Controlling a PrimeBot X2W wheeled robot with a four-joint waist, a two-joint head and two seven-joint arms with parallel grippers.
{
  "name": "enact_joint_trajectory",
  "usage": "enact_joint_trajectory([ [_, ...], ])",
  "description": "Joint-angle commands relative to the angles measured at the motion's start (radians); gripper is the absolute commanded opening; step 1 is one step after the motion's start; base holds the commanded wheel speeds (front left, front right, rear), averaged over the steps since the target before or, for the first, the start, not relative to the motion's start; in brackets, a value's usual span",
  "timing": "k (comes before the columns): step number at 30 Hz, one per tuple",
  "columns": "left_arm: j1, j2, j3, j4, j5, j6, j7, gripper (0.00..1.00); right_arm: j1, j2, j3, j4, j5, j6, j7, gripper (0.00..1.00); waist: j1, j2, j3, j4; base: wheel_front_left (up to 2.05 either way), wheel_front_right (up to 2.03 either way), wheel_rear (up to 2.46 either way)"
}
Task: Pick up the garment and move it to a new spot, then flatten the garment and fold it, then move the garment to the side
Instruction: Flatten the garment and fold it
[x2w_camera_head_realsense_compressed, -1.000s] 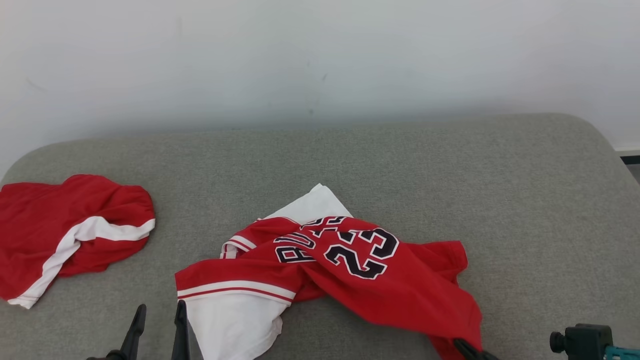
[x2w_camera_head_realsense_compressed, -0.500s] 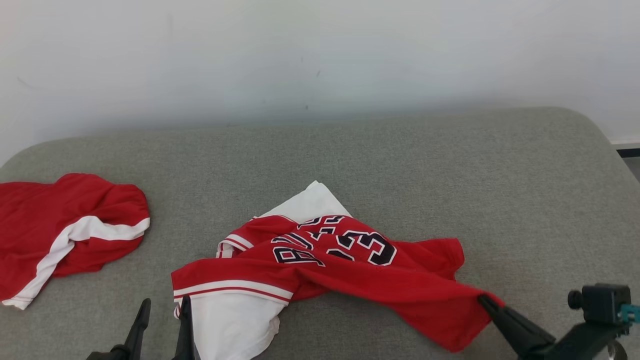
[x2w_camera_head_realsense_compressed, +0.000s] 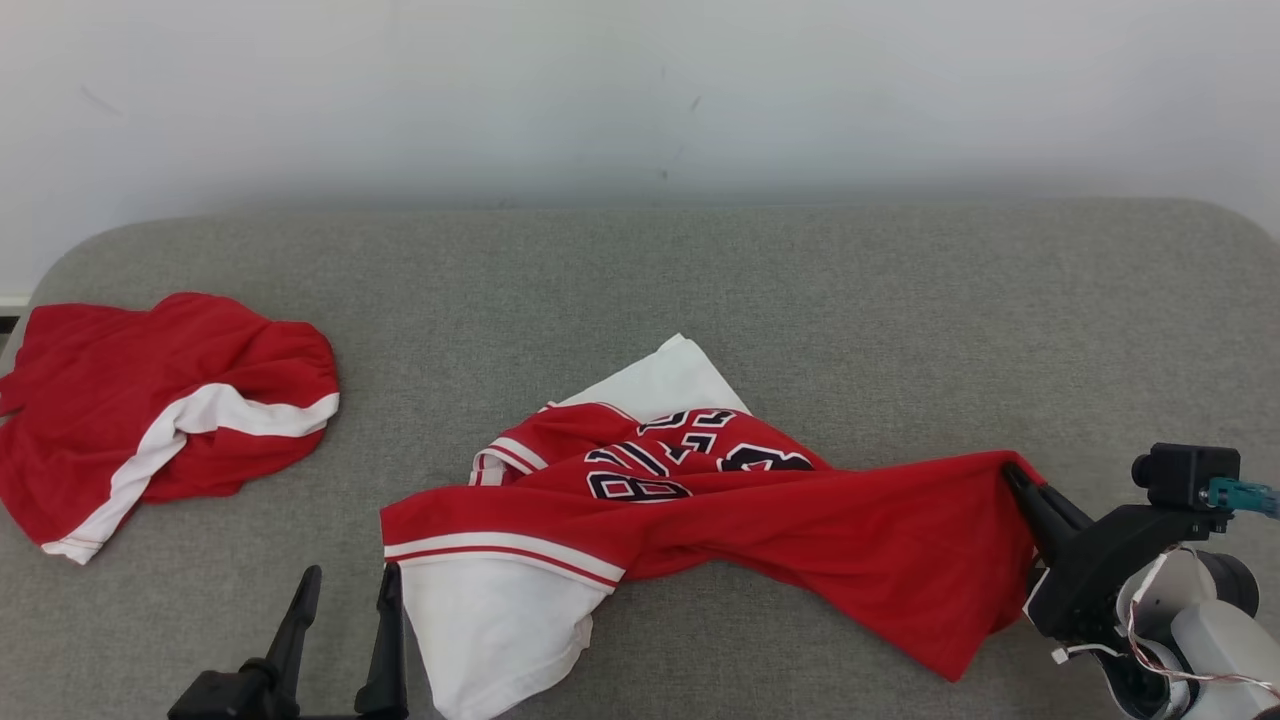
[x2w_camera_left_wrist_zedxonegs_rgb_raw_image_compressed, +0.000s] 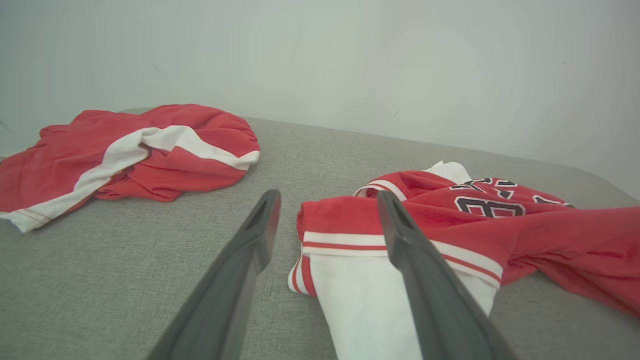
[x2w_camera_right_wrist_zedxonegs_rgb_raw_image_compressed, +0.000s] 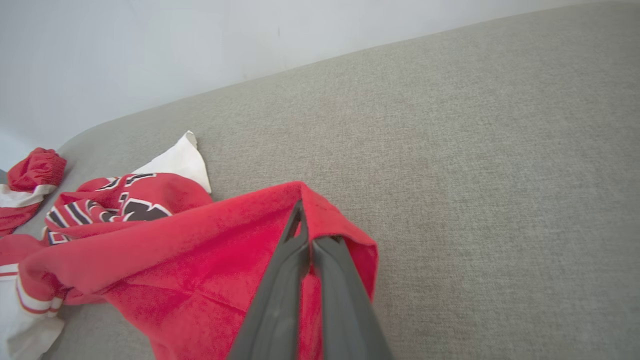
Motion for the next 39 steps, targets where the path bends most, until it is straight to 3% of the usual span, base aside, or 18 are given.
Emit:
enact_joint_trajectory([
  [1, -0.014, 0.001, -0.001, 0.003, 0.002, -0.001, -0.001, 1.00, -0.021, 0.004, 0.011, 0.033, -0.002, -0.002, -0.016, 0.38, -0.0001, -0.0001, 0.013, 0.014, 0.00, 0.00, 0.00],
  [2, -0.016, 0.000, -0.002, 0.004, 0.001, -0.001, -0.001, 1.00, -0.039, 0.010, 0.023, 0.067, 0.000, -0.002, -0.032, 0.82, -0.0001, -0.0001, 0.014, 0.015, 0.00, 0.00, 0.00],
  [3, -0.016, 0.000, -0.003, 0.005, -0.001, -0.002, -0.001, 1.00, -0.055, 0.013, 0.032, 0.102, 0.004, -0.002, -0.049, 1.00, -0.0001, -0.0001, 0.015, 0.017, 0.00, 0.00, 0.00],
  [10, -0.009, 0.000, 0.008, 0.014, 0.000, 0.000, -0.001, 1.00, -0.090, 0.009, 0.116, 0.191, 0.013, -0.002, -0.191, 1.00, -0.0001, -0.0001, 0.001, -0.001, 0.00, 0.00, 0.00],
  [18, 0.018, 0.001, 0.040, -0.005, 0.011, 0.004, -0.001, 1.00, -0.032, -0.018, 0.116, 0.115, 0.000, -0.002, -0.357, 1.00, -0.0001, -0.0001, -0.029, -0.053, 0.00, 0.00, 0.00],
  [23, 0.030, 0.001, 0.058, -0.014, 0.016, 0.005, -0.001, 1.00, 0.031, -0.009, 0.036, 0.007, -0.080, -0.002, -0.376, 1.00, -0.0001, -0.0001, -0.040, -0.084, 0.00, 0.00, 0.00],
  [30, 0.035, 0.001, 0.063, -0.024, 0.024, 0.002, -0.001, 1.00, 0.204, 0.061, -0.125, -0.216, -0.248, -0.002, -0.375, 1.00, -0.0001, -0.0001, -0.051, -0.092, 0.00, 0.00, 0.00],
  [39, 0.047, 0.000, 0.076, -0.031, 0.032, -0.001, -0.001, 1.00, 0.396, 0.162, -0.221, -0.389, -0.442, -0.002, -0.375, 1.00, -0.0001, -0.0001, -0.064, -0.082, 0.00, 0.00, 0.00],
])
